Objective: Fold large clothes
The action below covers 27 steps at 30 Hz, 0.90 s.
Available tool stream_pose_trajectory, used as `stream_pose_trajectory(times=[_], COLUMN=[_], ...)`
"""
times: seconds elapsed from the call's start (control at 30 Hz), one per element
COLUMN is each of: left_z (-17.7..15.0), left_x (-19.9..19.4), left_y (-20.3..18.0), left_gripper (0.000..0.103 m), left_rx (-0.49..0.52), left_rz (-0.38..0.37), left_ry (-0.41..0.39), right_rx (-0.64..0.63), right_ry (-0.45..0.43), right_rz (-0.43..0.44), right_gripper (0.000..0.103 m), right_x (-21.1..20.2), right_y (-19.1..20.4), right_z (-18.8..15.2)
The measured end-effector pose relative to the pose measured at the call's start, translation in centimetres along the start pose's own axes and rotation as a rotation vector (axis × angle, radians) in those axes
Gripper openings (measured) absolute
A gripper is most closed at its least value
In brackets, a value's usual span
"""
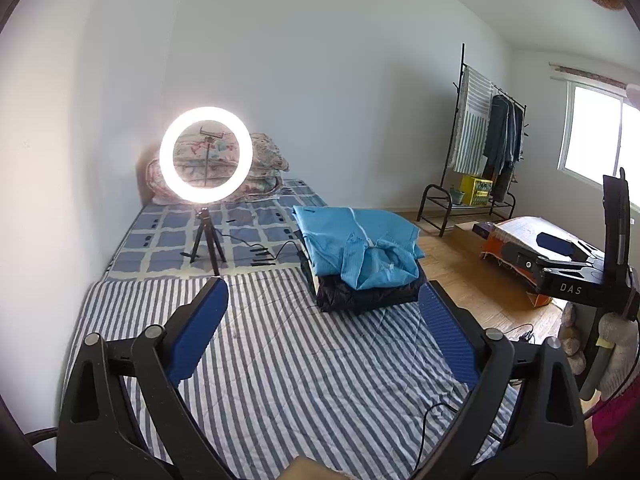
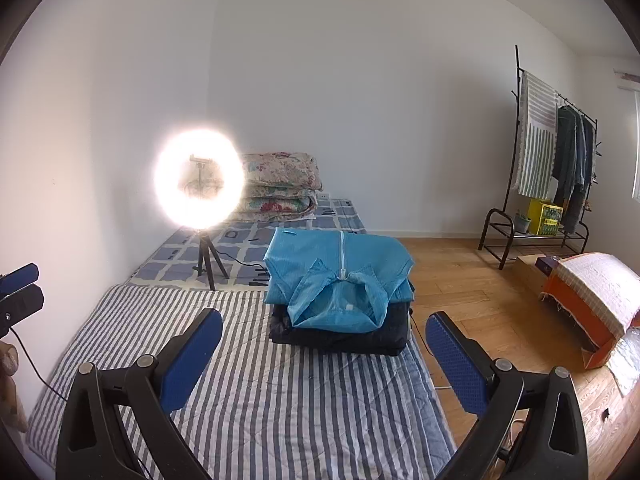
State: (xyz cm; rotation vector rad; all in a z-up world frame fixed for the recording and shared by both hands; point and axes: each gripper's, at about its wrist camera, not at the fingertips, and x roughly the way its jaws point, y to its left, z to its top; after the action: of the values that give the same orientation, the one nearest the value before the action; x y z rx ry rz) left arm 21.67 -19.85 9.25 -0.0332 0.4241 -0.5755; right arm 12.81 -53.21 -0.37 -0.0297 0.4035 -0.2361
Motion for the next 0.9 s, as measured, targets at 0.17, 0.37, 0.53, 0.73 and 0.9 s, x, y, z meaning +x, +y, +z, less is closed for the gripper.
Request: stream_pose_trajectory(times=[0.17, 0.37, 0.53, 0.73, 0.9], left_z=[-2.6, -3.8, -4.4, -5.0, -5.5], left_x=[-2.7, -4.0, -4.4, -4.4, -4.5], left_y=[-0.5, -0.9, -1.0, -1.4, -1.4], left_gripper=[0.099, 0.099, 0.1, 0.103, 0.103], left_rx=[-0.004, 0.034, 0.035, 0.045, 0.051], left_rz=[0.029, 0.064, 0.078, 0.118, 0.12], left_ry=[-0.025, -0.033, -0.032, -0.029, -0.024], right_rx=[0.019, 0.042, 0.017, 0.023, 0.021], right_ry=[-0.035, -0.059, -0.063, -0.1, -0.111], right_rz=[-0.008, -0.019, -0.026, -0.046, -0.062], right_gripper=[0.103, 0.103, 0.103, 0.103, 0.103], right_x=[-1.9, -2.7, -2.9, -3.9, -4.0], right_y=[0.7, 1.7, 2.3, 2.3, 2.6], right_z=[-2.6, -5.1, -6.0, -6.1, -6.5])
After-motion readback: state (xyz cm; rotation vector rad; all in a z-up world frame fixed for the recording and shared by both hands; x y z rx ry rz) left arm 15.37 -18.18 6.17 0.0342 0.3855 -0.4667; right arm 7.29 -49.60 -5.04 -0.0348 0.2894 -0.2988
